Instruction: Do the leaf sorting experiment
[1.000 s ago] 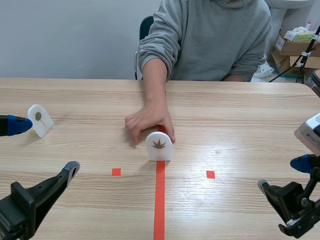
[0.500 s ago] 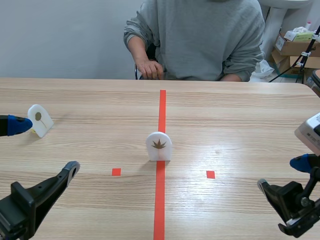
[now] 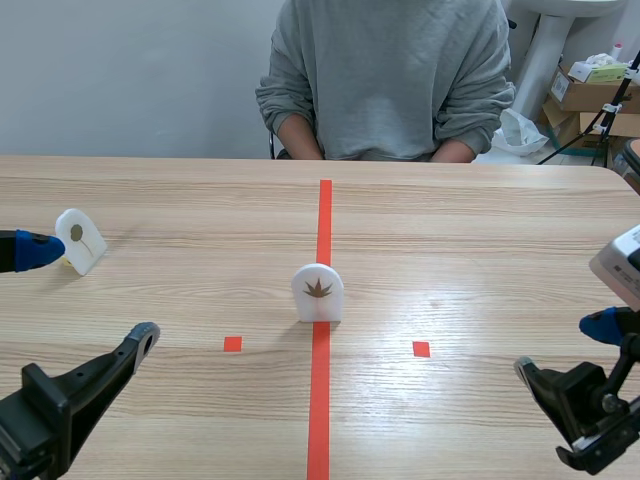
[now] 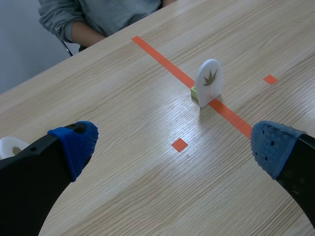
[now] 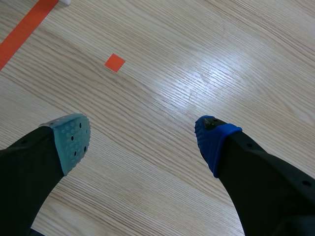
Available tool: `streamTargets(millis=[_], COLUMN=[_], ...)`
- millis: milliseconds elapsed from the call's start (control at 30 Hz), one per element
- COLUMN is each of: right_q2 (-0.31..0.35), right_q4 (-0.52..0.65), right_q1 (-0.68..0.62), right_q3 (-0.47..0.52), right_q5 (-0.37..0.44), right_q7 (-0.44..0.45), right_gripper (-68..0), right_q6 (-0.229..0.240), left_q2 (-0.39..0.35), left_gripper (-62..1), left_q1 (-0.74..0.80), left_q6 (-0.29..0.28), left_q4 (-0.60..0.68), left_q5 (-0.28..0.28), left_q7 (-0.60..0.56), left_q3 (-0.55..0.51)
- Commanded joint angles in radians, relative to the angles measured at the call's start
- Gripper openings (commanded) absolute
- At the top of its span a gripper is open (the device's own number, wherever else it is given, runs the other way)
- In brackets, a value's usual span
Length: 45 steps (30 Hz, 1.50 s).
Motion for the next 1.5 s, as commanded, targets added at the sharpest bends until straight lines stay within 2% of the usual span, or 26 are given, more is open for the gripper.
streamTargets(millis=[0, 267, 1333, 1400, 1467], right_q2=[0.01, 0.01, 0.01, 0.01, 0.01], right_q4=[0.012, 0.012, 0.012, 0.012, 0.012], right_q1=[0.009, 0.009, 0.009, 0.009, 0.009], right_q3=[0.008, 0.008, 0.008, 0.008, 0.008], right_q5=[0.011, 0.011, 0.01, 0.01, 0.01], right_q7=[0.015, 0.015, 0.015, 0.015, 0.014], right_gripper=[-23.4, -23.4, -23.4, -23.4, -23.4], right_q6=[0.001, 0.001, 0.001, 0.001, 0.001], left_q2=[0.003, 0.003, 0.005, 0.005, 0.005], left_gripper=[1.4, 1.4, 1.4, 1.4, 1.4], left_q1=[0.0, -0.001, -0.006, -0.02, -0.051], left_q6=[0.002, 0.002, 0.002, -0.01, -0.045], left_q4=[0.004, 0.004, 0.004, 0.003, -0.008], left_q5=[-0.007, -0.007, -0.007, -0.003, 0.0], left_q7=[-0.009, 0.024, 0.029, 0.059, 0.093], left_q3=[0.005, 0.005, 0.007, 0.007, 0.007])
